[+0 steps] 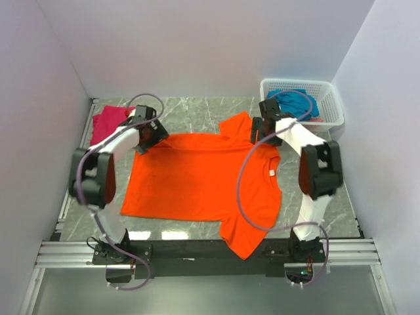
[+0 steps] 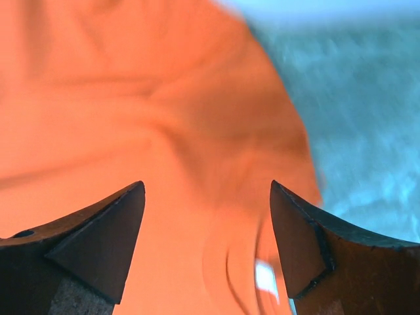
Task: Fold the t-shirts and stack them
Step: Flatten the tshirt out
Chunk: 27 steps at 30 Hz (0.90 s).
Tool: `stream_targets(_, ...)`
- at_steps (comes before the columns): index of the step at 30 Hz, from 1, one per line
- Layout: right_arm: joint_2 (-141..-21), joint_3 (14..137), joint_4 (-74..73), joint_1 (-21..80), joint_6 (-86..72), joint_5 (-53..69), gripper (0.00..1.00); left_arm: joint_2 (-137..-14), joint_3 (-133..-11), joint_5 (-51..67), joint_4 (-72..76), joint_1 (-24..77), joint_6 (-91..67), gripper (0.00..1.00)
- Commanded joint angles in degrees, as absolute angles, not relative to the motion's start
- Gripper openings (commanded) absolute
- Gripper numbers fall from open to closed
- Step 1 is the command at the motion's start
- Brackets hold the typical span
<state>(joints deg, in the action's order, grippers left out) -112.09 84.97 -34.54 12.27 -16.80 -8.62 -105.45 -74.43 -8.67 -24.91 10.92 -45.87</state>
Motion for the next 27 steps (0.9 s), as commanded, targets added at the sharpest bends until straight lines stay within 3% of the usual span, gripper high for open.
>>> stream_targets(1, -98.81, 77.10, -30.08, 14.58, -18.63, -7.83, 0.83, -90.75, -68.66, -10.97, -28.29, 11.07, -50.07, 0.99)
stream_targets(9, -82.71, 59.26, -22.68, 18.46, -23.73, -2.73, 0.85, -71.21, -45.90, -20.21, -45.34, 10.64, -66.78, 0.99)
stream_targets(11, -80.09, 57.14, -21.01, 19.16, -24.60, -2.29, 0.90, -66.81, -40.12, -22.66, -49.65, 9.85, -72.14, 0.99)
stream_targets(20, -77.61, 53.09, -19.60, 19.51, -23.56, -1.23, 0.91, -52.21, -29.71, -20.74, -51.32, 5.19, -81.11, 0.99)
stream_targets(25, -78.22, 52.82, -18.38, 19.51, -23.29, -1.23, 0.91, -53.78, -29.00, -20.30, -51.51, 5.10, -83.49, 0.88)
stream_targets(27, -79.10, 52.73, -18.02, 19.51, -23.38, -0.53, 0.91, -55.97, -28.39, -20.48, -50.11, 5.01, -83.76, 0.77)
